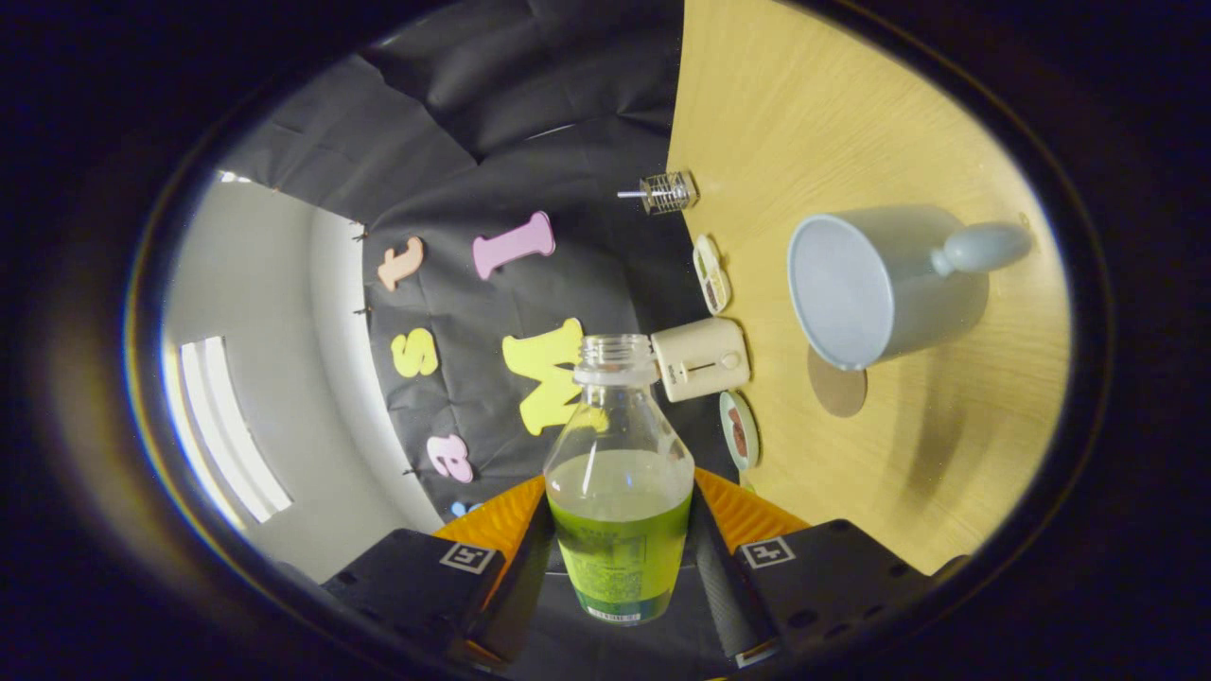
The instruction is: Take the bottle from table, then pour the juice into the cup, finally place the bottle on the coaster
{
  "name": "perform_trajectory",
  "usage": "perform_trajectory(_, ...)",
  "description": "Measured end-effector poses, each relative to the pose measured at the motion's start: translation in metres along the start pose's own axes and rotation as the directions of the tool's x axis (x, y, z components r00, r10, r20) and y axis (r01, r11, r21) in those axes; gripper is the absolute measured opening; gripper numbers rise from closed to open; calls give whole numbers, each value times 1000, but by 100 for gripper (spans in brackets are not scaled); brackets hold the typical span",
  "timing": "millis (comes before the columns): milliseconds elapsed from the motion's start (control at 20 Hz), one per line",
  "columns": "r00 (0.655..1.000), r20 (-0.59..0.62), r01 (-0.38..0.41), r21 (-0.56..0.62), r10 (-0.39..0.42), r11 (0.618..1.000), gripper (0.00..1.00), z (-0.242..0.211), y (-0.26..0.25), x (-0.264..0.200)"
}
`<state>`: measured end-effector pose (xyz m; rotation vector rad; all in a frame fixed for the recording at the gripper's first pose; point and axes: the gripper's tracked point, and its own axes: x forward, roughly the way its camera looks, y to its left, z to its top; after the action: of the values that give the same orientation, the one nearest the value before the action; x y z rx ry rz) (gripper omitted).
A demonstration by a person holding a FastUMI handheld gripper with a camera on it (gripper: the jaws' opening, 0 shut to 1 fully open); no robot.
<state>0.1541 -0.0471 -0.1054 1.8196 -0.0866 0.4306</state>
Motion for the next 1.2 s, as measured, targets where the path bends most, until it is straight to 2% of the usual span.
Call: perform_trajectory(1200, 999, 22, -51, 159, 48, 986, 79, 4, 4, -1)
